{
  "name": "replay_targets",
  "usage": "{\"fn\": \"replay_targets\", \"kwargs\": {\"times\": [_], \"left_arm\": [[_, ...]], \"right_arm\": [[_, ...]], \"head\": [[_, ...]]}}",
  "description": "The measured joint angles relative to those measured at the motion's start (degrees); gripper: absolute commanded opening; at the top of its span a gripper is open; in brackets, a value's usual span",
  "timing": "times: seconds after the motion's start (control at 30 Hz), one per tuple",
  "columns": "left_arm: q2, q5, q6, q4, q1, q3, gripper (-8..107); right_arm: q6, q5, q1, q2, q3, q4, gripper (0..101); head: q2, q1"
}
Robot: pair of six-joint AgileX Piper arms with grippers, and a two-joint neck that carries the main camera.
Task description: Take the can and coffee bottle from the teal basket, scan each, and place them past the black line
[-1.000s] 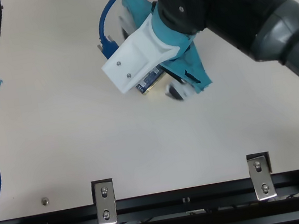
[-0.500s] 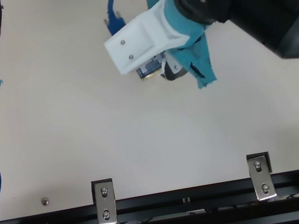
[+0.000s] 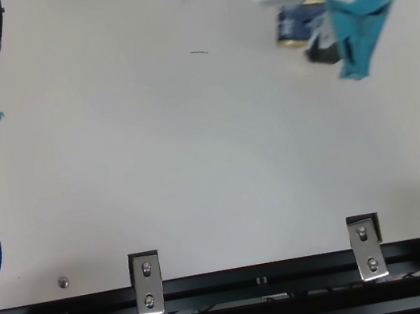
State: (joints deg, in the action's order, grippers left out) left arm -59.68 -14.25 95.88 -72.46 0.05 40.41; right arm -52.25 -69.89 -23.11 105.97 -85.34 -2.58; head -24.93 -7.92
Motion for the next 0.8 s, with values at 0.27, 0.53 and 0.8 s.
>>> {"fn": "replay_targets", "kwargs": {"times": [0.27, 0.53, 0.8], "left_arm": [[0.0, 0.0, 0.0, 0.0, 0.0, 0.0, 90], [0.0, 0.0, 0.0, 0.0, 0.0, 0.0, 90], [0.0, 0.0, 0.0, 0.0, 0.0, 0.0, 90]], "right_arm": [[9.23, -0.06, 11.01, -5.78, 5.6, 1.81, 0], [18.16, -0.06, 23.8, -10.39, 9.62, 4.26, 0], [22.97, -0.04, 37.56, -12.6, 11.46, 5.26, 0]], "head": [[-10.26, -0.59], [-16.42, -2.64], [-17.3, -2.93]]}}
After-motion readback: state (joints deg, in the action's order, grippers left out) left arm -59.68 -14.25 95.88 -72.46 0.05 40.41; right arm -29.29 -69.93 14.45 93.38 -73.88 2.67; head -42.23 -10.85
